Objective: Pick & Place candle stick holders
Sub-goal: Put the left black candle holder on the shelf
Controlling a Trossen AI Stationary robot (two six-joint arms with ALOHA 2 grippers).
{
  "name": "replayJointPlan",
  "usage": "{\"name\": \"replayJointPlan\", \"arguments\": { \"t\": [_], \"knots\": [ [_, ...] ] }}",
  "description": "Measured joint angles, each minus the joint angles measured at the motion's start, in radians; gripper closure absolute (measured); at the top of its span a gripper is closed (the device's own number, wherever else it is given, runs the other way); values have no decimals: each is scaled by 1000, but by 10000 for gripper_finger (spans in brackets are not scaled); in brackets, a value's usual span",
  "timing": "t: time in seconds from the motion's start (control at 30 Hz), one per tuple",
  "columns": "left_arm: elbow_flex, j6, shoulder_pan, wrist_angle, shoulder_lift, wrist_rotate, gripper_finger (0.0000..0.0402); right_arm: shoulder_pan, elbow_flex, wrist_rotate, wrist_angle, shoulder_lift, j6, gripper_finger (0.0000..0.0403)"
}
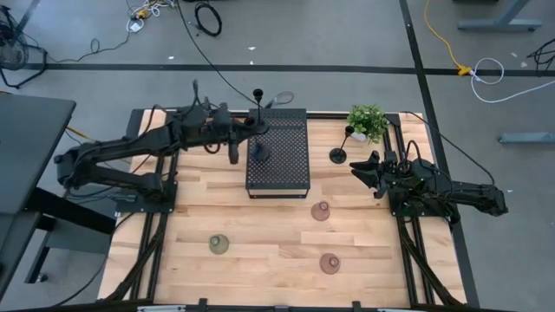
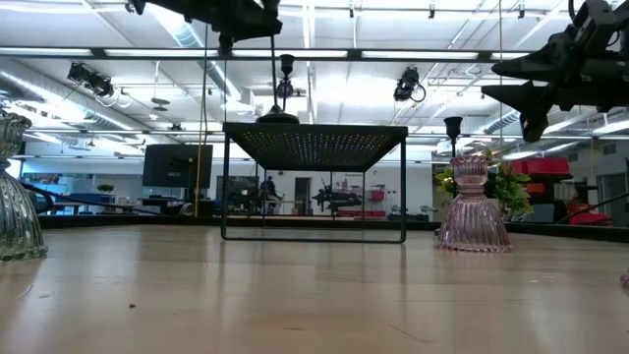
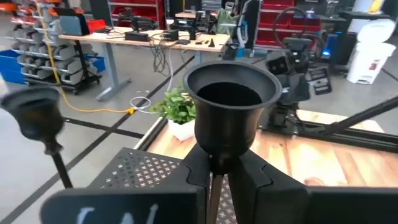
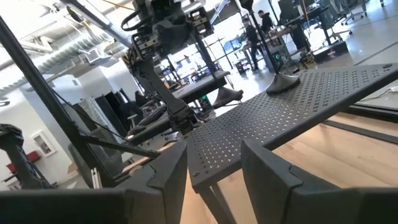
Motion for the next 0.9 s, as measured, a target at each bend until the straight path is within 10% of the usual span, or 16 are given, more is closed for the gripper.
{"name": "replayJointPlan", "arguments": {
  "t": [0.9],
  "knots": [
    [143,47,29,-170,153,-40,370,0,0,2,-16,0,-12,253]
  ]
}}
